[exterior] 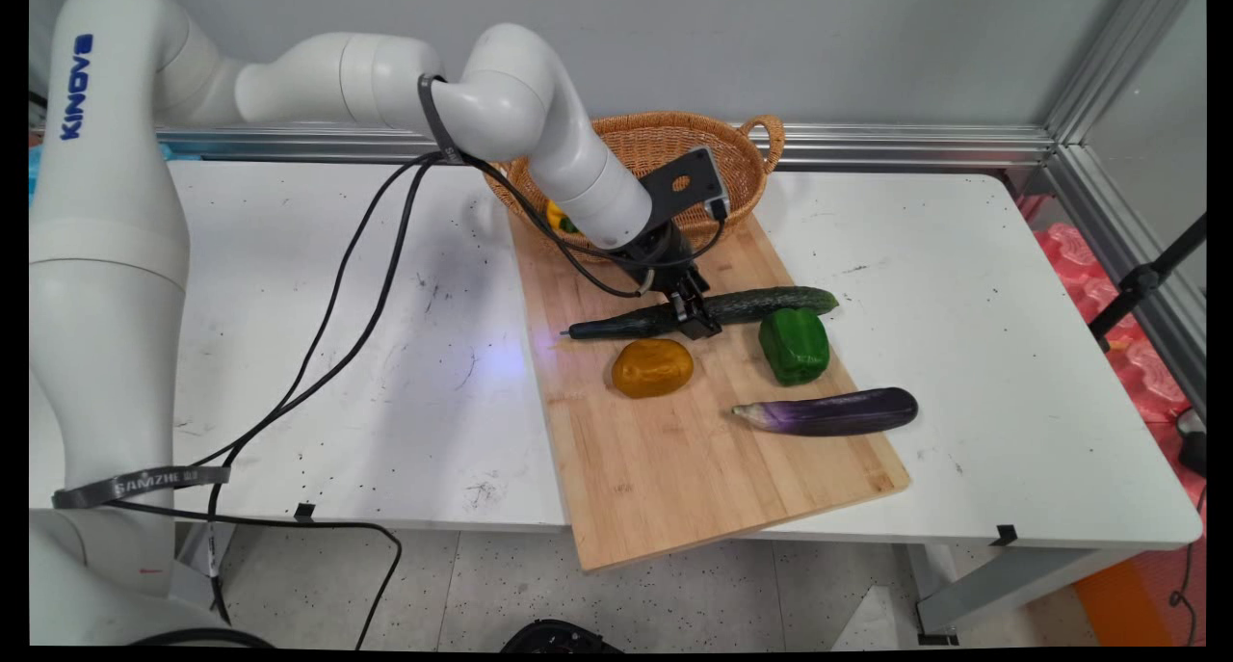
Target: Pick up the cucumber from the cutting board, then place the picked object in the vegetable basket
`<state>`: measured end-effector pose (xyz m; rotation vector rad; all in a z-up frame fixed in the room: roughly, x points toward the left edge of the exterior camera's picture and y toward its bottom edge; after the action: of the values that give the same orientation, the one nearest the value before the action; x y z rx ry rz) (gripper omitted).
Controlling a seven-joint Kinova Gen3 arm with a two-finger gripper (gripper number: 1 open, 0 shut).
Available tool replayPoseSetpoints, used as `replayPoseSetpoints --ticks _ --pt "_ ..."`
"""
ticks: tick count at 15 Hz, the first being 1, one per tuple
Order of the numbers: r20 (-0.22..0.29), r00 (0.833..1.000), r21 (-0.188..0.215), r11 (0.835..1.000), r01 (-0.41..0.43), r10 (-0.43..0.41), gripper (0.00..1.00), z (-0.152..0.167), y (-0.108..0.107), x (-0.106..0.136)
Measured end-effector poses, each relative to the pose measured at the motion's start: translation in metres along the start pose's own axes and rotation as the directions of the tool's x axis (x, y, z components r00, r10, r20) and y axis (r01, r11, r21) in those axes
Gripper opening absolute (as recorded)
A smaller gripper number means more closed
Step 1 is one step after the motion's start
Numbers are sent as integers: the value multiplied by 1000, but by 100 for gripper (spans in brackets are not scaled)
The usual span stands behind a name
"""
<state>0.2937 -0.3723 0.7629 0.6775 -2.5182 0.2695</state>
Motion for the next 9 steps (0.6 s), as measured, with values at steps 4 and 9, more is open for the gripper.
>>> replayPoseSetpoints --ticks 4,9 --pt "-6 1000 -5 1000 12 -12 0 2 1 1" --pt "-12 999 -11 999 31 -31 0 -10 0 8"
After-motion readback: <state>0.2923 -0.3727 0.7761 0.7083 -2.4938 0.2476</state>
